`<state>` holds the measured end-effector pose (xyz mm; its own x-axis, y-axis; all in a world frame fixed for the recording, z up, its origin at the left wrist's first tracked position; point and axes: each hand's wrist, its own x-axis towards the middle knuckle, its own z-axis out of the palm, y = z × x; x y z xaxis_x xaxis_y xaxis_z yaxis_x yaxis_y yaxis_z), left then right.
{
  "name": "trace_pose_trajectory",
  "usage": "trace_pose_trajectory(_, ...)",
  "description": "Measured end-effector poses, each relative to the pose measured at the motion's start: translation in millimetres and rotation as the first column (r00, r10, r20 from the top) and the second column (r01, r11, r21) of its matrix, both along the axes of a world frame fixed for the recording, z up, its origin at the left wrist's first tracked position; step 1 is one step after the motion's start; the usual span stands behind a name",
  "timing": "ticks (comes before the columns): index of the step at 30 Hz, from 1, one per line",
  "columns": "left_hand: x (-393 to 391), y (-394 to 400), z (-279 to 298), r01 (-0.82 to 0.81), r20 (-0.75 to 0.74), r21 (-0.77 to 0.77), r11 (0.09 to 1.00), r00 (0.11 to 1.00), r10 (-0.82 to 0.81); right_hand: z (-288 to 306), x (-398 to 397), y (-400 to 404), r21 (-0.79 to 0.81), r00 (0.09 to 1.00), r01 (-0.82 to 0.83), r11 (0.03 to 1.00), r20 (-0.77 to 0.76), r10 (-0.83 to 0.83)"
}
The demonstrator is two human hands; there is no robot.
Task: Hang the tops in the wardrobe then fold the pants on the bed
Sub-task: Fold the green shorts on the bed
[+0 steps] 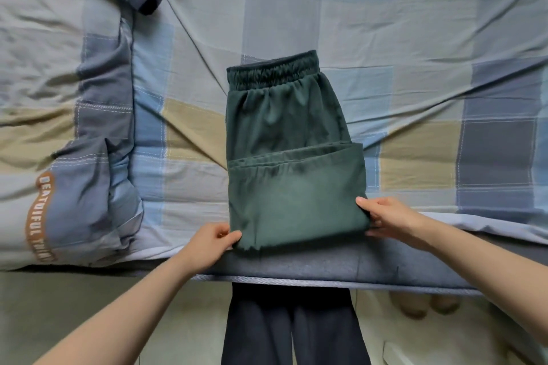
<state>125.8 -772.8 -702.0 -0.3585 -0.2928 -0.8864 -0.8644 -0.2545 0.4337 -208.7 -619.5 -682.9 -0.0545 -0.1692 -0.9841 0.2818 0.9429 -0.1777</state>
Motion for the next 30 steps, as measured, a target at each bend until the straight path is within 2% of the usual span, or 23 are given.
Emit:
trace_pose_trajectory(1, 4.2, 2.6, 2.0, 0.156, 0.040, -0.099, 0.983, 0.987, -0.153, 2.3, -2.4, 2.1, 0.040, 0.999, -0.007, 0.999, -0.033, 0.008)
trace_pose_trajectory(2, 8.4, 3.1, 4.3, 0.292, 0.087, -0.212, 0.933, 0.956, -0.279, 2.5, -6.6, 4.9, 0.030, 0.986, -0.063, 0.998, -0.150, 0.067)
trace_pose_trajectory(3, 11.1, 1.4, 9.1, 0.398, 0.142, -0.352, 0.847, 0.917, -0.372, 2.4, -13.7, 6.1, 0.005, 0.914, -0.222, 0.975, -0.347, 0.209)
trace_pose_trajectory(4, 13.9, -0.9, 11.4, 0.469, 0.177, -0.500, 0.728, 0.878, -0.444, 2.1, -21.8, 7.2, 0.012, 0.727, -0.443, 0.896, -0.580, 0.367)
trace_pose_trajectory(5, 13.5, -5.2, 12.3, 0.500, 0.197, -0.638, 0.586, 0.841, -0.504, 2.0, -28.6, 6.1, 0.056, 0.469, -0.648, 0.760, -0.756, 0.456)
trace_pose_trajectory(6, 9.7, -10.3, 13.5, 0.504, 0.203, -0.740, 0.446, 0.799, -0.566, 3.4, -33.3, 3.1, 0.090, 0.236, -0.802, 0.590, -0.861, 0.451)
trace_pose_trajectory(7, 3.5, -17.4, 13.5, 0.516, 0.226, -0.798, 0.312, 0.736, -0.638, 4.8, -37.1, -2.3, 0.117, 0.055, -0.907, 0.404, -0.919, 0.390)
trace_pose_trajectory(8, -4.3, -24.1, 12.7, 0.551, 0.273, -0.817, 0.172, 0.632, -0.726, 3.7, -40.5, -7.6, 0.169, -0.100, -0.967, 0.189, -0.940, 0.327)
trace_pose_trajectory(10, -20.2, -38.5, 9.6, 0.603, 0.404, -0.790, -0.112, 0.375, -0.835, -0.8, -42.1, -18.0, 0.305, -0.356, -0.927, -0.220, -0.901, 0.249)
trace_pose_trajectory(11, -27.5, -44.2, 6.3, 0.612, 0.455, -0.762, -0.212, 0.273, -0.848, -4.9, -43.1, -21.9, 0.365, -0.460, -0.856, -0.366, -0.861, 0.217)
trace_pose_trajectory(12, -35.0, -48.6, 3.1, 0.620, 0.504, -0.730, -0.289, 0.202, -0.840, -9.9, -44.5, -25.5, 0.413, -0.544, -0.782, -0.467, -0.817, 0.189)
trace_pose_trajectory(13, -42.0, -51.7, -1.1, 0.622, 0.546, -0.700, -0.351, 0.150, -0.824, -15.3, -45.9, -29.5, 0.448, -0.602, -0.729, -0.517, -0.780, 0.173)
trace_pose_trajectory(14, -48.0, -53.9, -8.1, 0.602, 0.570, -0.692, -0.399, 0.117, -0.813, -20.7, -47.5, -34.1, 0.475, -0.636, -0.697, -0.537, -0.755, 0.157)
trace_pose_trajectory(16, -54.8, -56.9, -18.3, 0.551, 0.589, -0.696, -0.460, 0.073, -0.805, -28.6, -48.3, -44.9, 0.489, -0.645, -0.674, -0.553, -0.755, 0.118)
trace_pose_trajectory(18, -54.2, -59.6, -24.9, 0.525, 0.594, -0.700, -0.485, 0.050, -0.803, -35.5, -50.0, -52.7, 0.465, -0.616, -0.691, -0.554, -0.779, 0.114)
trace_pose_trajectory(19, -51.9, -61.7, -26.0, 0.536, 0.586, -0.702, -0.469, 0.060, -0.808, -36.9, -49.9, -54.7, 0.444, -0.600, -0.706, -0.552, -0.789, 0.132)
trace_pose_trajectory(22, -45.5, -69.0, -24.5, 0.646, 0.550, -0.677, -0.352, 0.126, -0.825, -36.1, -50.9, -58.2, 0.362, -0.545, -0.760, -0.540, -0.808, 0.225)
trace_pose_trajectory(25, -46.4, -66.7, -18.4, 0.746, 0.533, -0.614, -0.258, 0.150, -0.833, -27.0, -50.9, -59.8, 0.267, -0.464, -0.819, -0.507, -0.828, 0.314)
trace_pose_trajectory(27, -48.5, -67.7, -12.9, 0.778, 0.464, -0.602, -0.179, 0.158, -0.872, -18.2, -50.7, -59.3, 0.180, -0.375, -0.873, -0.453, -0.842, 0.388)
trace_pose_trajectory(30, -45.9, -76.1, 2.1, 0.857, 0.245, -0.514, 0.037, 0.188, -0.951, -2.6, -53.5, -54.9, -0.042, -0.182, -0.944, -0.328, -0.763, 0.621)
